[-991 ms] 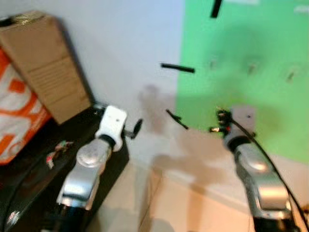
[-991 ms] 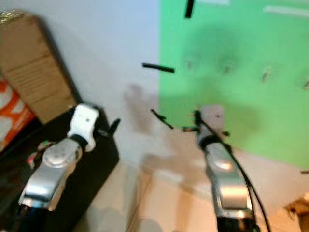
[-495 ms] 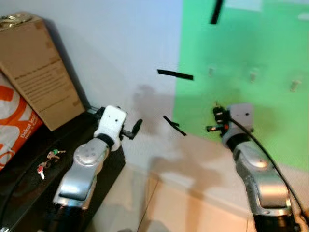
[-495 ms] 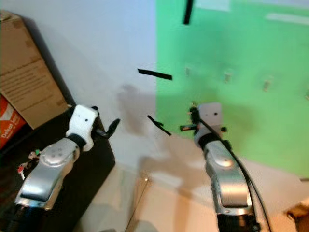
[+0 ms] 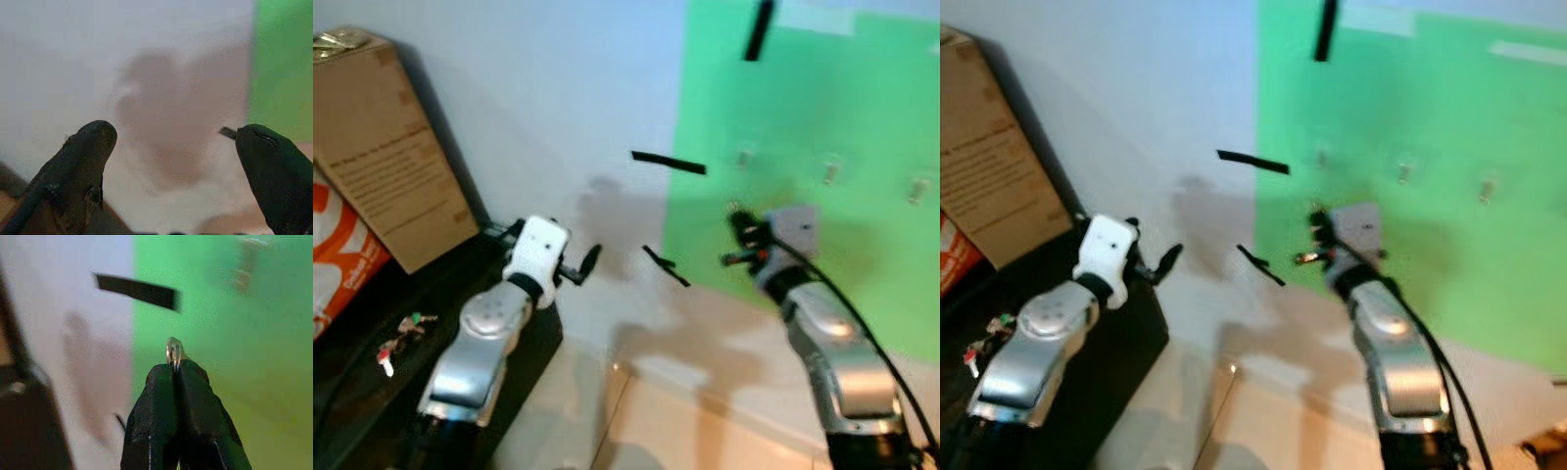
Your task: Hang keys on a hook
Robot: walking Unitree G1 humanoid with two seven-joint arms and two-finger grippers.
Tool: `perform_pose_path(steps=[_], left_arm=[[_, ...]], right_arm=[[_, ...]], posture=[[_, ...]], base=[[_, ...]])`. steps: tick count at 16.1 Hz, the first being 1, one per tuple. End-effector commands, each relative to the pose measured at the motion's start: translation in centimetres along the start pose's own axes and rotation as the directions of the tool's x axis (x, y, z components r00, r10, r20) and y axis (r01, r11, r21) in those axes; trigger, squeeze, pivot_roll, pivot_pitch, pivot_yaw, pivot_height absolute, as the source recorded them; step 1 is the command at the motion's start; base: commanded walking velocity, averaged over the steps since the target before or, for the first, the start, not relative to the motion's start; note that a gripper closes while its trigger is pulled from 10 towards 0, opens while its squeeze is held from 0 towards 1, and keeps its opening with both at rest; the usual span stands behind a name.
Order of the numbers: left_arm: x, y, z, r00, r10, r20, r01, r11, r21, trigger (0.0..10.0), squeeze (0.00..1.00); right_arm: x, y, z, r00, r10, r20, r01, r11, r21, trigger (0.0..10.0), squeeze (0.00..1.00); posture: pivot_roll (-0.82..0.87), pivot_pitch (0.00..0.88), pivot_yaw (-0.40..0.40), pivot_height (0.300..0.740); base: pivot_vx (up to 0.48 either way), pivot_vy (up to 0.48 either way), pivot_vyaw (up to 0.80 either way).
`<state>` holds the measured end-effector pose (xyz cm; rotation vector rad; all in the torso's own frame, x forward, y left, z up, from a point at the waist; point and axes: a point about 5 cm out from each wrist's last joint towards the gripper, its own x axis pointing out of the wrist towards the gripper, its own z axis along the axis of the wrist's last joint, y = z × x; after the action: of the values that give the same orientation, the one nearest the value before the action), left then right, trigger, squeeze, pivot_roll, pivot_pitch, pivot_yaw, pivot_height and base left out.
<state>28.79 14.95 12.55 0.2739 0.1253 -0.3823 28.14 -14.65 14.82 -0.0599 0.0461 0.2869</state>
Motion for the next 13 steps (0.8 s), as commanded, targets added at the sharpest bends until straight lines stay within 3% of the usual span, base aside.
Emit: perform_pose_path(steps=[1,4,6,8,10,13], left_arm=[[0.1,0.0,0.3,1.000,-0.014,0.006,0.014,1.000,0.008,10.0,0.00],[0.3,-0.4,1.1,0.994,-0.090,0.056,0.090,0.996,0.017,10.0,0.00],[0.4,-0.9,1.9,0.977,-0.191,0.091,0.192,0.981,0.007,10.0,0.00],[0.2,-2.0,2.8,0.919,-0.372,0.128,0.373,0.928,0.019,10.0,0.00],[0.2,-2.5,2.9,0.892,-0.436,0.123,0.435,0.900,0.039,10.0,0.00],[0.3,-2.6,2.9,0.877,-0.465,0.123,0.463,0.885,0.044,10.0,0.00]], right_arm=[[-0.1,-0.5,1.1,0.999,-0.001,0.054,0.001,1.000,0.013,10.0,0.00],[0.2,-0.9,2.2,0.995,0.002,0.102,-0.009,0.998,0.068,10.0,0.00],[0.3,-1.0,3.1,0.989,0.023,0.149,-0.041,0.992,0.120,10.0,0.00],[0.4,-1.1,3.8,0.981,0.041,0.190,-0.074,0.983,0.169,10.0,0.00],[0.6,-1.3,4.1,0.978,0.049,0.201,-0.084,0.982,0.170,10.0,0.00],[1.2,-1.7,4.5,0.978,0.031,0.206,-0.072,0.978,0.196,10.0,0.00]], posture=[[-0.09,0.000,0.036,0.740],[-0.09,0.000,0.038,0.740],[-0.09,0.000,0.039,0.740],[-0.09,0.000,0.043,0.740],[-0.09,0.000,0.046,0.740],[-0.10,0.000,0.051,0.740]], base=[[0.255,0.000,0.00],[0.000,0.000,0.00],[0.000,0.000,0.00],[0.000,0.000,0.00],[0.000,0.000,0.00],[0.000,0.000,0.00]])
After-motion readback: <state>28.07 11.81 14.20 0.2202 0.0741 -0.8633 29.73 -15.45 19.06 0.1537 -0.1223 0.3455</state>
